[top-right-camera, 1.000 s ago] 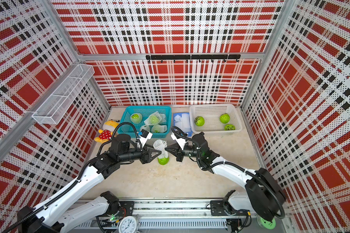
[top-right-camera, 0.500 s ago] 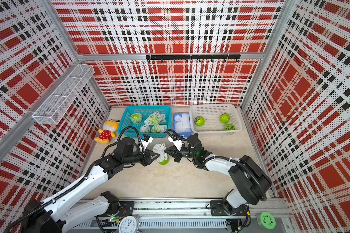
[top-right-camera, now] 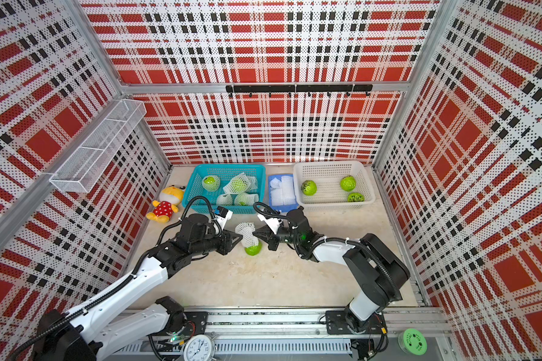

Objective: Sleeve custard apples in foam nets
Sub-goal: Open the foam net, then put on the foam net on the custard apple.

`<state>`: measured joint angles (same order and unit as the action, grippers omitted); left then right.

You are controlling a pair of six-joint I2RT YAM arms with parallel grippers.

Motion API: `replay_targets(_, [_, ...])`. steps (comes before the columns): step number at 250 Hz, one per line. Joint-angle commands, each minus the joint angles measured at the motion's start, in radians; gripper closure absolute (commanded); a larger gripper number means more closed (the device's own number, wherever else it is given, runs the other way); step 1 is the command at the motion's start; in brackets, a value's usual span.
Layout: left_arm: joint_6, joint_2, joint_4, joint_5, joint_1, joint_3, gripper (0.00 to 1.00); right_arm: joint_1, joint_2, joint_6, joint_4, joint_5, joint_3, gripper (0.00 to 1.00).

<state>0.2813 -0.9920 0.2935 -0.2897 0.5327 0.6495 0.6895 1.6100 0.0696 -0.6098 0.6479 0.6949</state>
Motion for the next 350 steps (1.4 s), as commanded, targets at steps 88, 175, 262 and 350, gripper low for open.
replay_targets(88, [0.052,0.029,-0.041,0.043,0.007,-0.031,0.58,0.001,0.052,-0.049,-0.120,-0.024,0.022,1.00])
replay_targets(175, [0.075,-0.002,-0.100,0.039,0.011,-0.063,0.58,0.001,0.062,-0.063,-0.114,-0.043,-0.014,1.00])
replay_targets(262, [0.084,0.003,-0.103,0.049,0.026,-0.077,0.49,0.005,0.087,-0.035,-0.161,-0.063,-0.062,1.00])
replay_targets(350, [0.095,0.012,-0.067,0.066,0.047,-0.090,0.45,0.031,0.077,-0.082,-0.123,-0.102,-0.086,1.00])
